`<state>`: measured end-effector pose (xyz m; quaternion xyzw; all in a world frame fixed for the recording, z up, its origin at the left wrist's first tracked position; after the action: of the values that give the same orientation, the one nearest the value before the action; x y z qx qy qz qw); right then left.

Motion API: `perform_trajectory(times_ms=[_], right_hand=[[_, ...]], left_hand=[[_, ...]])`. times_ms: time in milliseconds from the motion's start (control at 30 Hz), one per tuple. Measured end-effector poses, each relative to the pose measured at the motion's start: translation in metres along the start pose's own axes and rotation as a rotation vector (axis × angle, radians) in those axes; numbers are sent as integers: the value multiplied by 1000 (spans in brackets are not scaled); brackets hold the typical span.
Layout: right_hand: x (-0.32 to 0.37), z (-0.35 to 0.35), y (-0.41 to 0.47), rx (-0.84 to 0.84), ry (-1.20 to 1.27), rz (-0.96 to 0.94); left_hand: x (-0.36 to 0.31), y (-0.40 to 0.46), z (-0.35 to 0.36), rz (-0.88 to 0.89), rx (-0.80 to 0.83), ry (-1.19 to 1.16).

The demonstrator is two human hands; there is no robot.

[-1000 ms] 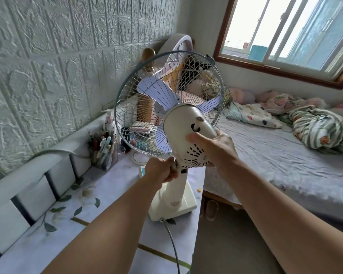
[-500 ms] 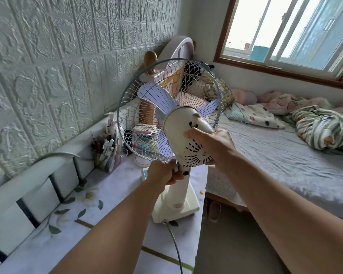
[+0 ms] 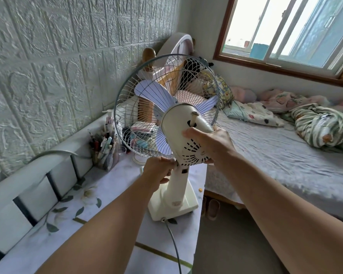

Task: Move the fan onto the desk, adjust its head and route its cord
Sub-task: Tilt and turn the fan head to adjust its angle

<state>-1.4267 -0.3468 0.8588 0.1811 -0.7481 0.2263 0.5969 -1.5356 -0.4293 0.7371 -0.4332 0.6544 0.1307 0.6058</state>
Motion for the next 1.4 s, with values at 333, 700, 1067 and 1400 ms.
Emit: perform_trajectory(times_ms=[333, 700, 1067, 1400], right_hand=[[-2, -1, 0, 1, 6, 6], [-2, 2, 0, -1, 1, 1], [-3, 1, 3, -6, -4, -13], [-4, -1, 3, 7, 4, -17]], left_hand=[[-8, 7, -10, 231, -181, 269], [-19, 6, -5, 422, -251, 504], [2, 8, 4, 112, 125, -21], [20, 5, -1, -150, 40, -169]])
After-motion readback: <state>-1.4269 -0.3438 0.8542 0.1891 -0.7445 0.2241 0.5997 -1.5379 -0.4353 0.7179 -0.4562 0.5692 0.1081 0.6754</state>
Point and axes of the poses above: each hand's wrist, its own y-axis towards the middle knuckle, its own z-axis out of the palm, x = y × z, the point moved 5 cm from there along y, towards the middle knuckle, and after that the axes turned 13 degrees about y, right-handed, at the moved point
